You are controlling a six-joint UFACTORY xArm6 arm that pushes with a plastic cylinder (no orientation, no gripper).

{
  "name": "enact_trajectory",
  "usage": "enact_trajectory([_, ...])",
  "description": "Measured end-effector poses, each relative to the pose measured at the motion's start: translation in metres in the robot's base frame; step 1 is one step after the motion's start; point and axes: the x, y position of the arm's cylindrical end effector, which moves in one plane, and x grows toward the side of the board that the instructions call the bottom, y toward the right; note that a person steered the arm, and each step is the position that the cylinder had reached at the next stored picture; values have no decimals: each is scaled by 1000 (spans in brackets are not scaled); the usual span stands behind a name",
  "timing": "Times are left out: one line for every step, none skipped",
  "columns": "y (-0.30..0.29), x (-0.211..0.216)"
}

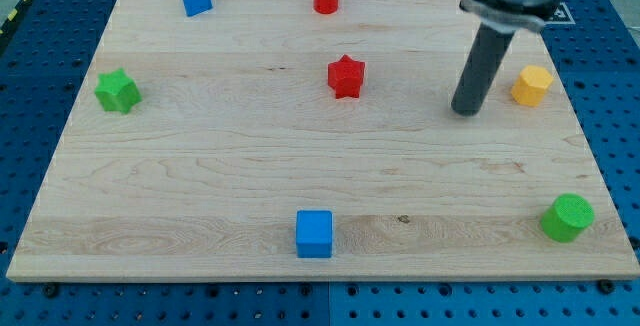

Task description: Move the red star to the bottom left corner

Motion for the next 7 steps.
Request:
enact_trajectory([-15, -50])
enact_trajectory([-40, -69])
enact_trajectory([-59, -69])
enact_trajectory([-91, -69])
enact_trajectory([-122, -63])
enact_trajectory([-131, -37])
enact_trajectory([-132, -15])
